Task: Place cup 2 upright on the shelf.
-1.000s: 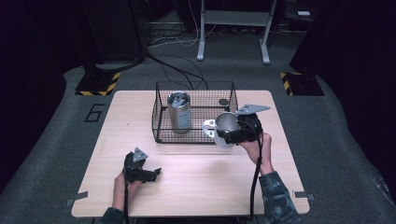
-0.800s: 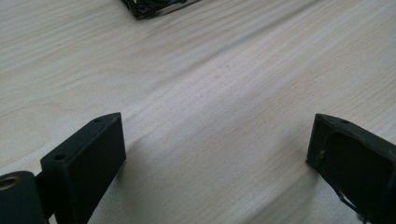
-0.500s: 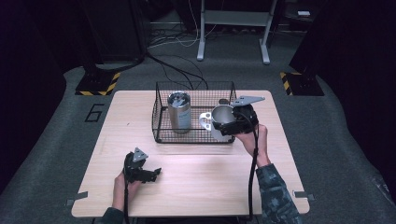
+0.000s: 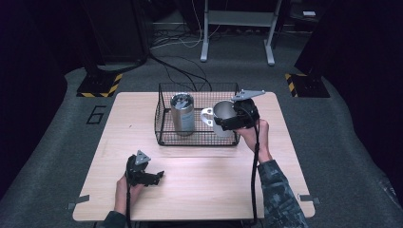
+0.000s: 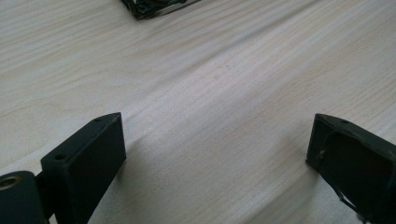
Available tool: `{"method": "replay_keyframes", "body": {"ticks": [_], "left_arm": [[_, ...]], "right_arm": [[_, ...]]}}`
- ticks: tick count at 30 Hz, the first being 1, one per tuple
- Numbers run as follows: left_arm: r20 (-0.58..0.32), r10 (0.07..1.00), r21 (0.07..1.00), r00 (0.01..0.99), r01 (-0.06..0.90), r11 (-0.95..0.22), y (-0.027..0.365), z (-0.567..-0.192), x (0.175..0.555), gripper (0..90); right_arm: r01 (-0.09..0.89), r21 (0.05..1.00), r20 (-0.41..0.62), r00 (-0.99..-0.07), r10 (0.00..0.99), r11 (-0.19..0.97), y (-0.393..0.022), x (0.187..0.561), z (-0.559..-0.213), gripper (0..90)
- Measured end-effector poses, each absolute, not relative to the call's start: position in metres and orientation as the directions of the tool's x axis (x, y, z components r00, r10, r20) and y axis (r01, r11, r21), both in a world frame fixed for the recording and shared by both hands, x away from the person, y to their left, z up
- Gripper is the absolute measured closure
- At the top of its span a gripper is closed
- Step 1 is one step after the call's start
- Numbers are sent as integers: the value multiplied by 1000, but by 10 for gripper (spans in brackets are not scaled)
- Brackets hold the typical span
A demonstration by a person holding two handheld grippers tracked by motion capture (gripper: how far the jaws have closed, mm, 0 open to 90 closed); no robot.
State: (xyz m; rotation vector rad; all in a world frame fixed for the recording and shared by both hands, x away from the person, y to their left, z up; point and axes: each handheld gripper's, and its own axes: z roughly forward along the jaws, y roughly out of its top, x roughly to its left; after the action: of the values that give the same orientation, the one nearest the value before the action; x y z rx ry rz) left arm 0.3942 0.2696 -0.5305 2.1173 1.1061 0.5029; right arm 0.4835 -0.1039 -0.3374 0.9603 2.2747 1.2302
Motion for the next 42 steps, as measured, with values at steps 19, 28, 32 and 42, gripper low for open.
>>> {"method": "replay_keyframes", "body": {"ticks": [19,28,32,42], "left_arm": [[26,823,722,567,559,-408,270,-530,394,46],[25,823,722,567,559,-407,270,-530,394,47],[22,822,720,568,562,-407,270,-530,394,48],[28,823,725,568,555,-408,270,-530,394,48]], "right_arm": [[404,822,-28,-675,737,401,-91,505,-339,59],[424,813,-29,-656,754,400,-88,518,-345,59],[420,810,-43,-653,756,409,-86,524,-347,59],[448,797,-39,-631,775,405,-81,533,-356,59]]}}
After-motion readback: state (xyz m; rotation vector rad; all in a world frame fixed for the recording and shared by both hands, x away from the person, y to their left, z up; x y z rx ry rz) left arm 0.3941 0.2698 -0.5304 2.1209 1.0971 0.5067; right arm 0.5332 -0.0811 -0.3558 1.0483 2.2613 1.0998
